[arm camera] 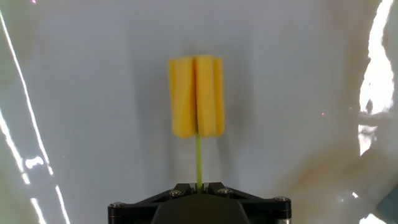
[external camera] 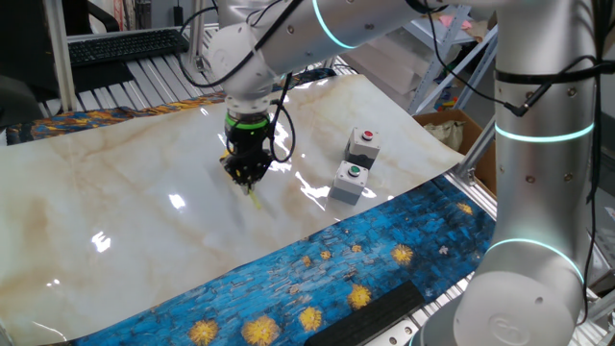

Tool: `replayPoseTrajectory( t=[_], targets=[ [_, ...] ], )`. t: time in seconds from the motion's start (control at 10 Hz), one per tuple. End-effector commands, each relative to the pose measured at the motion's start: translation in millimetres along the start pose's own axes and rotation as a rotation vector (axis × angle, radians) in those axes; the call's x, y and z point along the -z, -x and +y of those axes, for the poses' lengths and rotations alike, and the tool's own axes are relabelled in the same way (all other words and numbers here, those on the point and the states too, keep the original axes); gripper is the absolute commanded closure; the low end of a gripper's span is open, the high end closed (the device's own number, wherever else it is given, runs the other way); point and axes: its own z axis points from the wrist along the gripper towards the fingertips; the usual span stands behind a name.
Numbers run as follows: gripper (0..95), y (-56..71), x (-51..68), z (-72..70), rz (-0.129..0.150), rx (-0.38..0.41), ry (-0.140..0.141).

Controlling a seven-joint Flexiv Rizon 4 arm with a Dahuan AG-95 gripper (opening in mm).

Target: Scrub the table with a brush

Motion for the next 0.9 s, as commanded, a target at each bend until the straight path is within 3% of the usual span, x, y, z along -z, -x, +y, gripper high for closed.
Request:
replayPoseTrajectory(
  t=[0.1, 0.9],
  targets=[
    [95.0, -5.0, -1.4, 13.6, 0.000, -0.028, 0.011],
    [95.0, -21.3, -0.9, 63.2, 0.012, -0.112, 0.053]
  ],
)
